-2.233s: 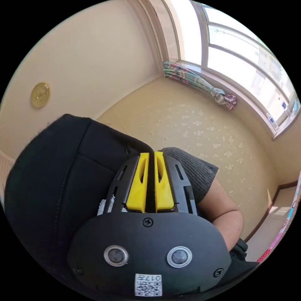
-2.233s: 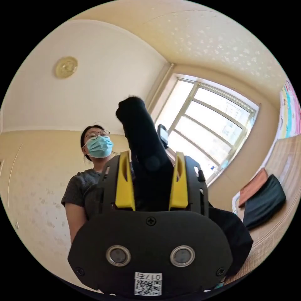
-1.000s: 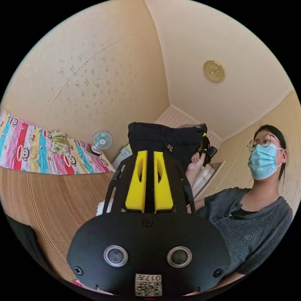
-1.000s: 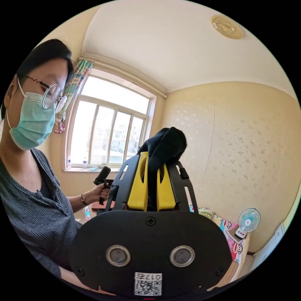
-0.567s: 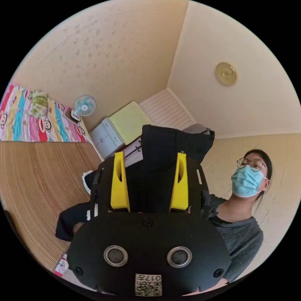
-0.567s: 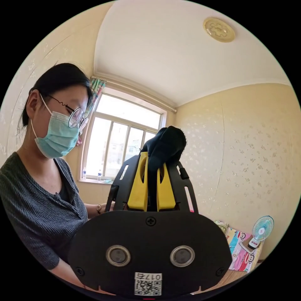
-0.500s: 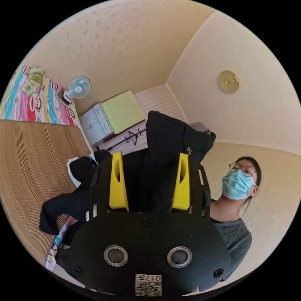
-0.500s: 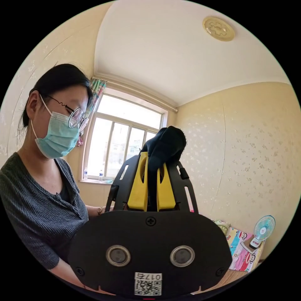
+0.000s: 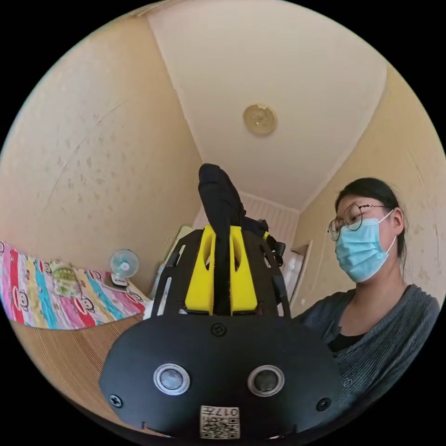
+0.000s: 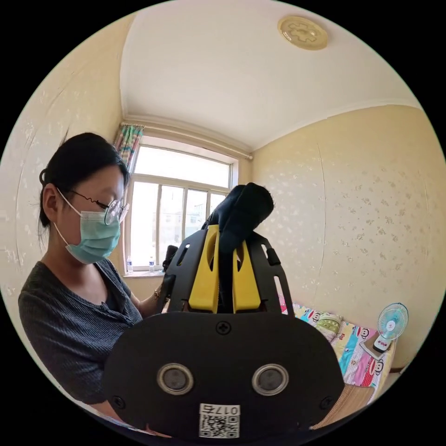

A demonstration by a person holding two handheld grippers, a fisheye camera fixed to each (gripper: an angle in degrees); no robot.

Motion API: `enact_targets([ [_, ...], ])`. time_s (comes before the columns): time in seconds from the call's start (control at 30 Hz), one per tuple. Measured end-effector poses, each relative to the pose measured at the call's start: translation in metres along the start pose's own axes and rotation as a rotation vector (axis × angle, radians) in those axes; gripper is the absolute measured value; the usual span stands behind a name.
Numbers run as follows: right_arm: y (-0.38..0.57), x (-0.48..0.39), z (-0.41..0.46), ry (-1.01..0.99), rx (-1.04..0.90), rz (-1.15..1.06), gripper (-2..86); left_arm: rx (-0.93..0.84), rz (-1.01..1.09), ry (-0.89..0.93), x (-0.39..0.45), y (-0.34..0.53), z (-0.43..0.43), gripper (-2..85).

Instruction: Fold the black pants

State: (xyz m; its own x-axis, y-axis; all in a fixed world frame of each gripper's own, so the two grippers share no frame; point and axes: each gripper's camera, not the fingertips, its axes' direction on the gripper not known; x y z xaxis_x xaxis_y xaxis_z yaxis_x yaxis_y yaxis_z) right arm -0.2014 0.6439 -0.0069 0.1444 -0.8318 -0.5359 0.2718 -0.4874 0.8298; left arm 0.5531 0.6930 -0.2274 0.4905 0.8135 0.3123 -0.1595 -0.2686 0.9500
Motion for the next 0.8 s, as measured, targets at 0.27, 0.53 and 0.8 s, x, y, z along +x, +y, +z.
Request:
enact_targets([
  [0.27,-0.082,0.056,0.015,-0.029,-0.034,0.067,-0.3,0.054,0.189,-0.049,0.011,-0.097,0.015,4.7],
  [0.53,-0.052,0.203,0.098,0.147,-0.163,0.245,-0.2,-0.013,0.085,-0.302,-0.127,-0.078,0.033,4.6],
  [0.8,0.038,0.598,0.329,0.164,-0.516,0.596,1.8,-0.434,-0.304,-0.586,-0.546,-0.094,0.144,5.1],
])
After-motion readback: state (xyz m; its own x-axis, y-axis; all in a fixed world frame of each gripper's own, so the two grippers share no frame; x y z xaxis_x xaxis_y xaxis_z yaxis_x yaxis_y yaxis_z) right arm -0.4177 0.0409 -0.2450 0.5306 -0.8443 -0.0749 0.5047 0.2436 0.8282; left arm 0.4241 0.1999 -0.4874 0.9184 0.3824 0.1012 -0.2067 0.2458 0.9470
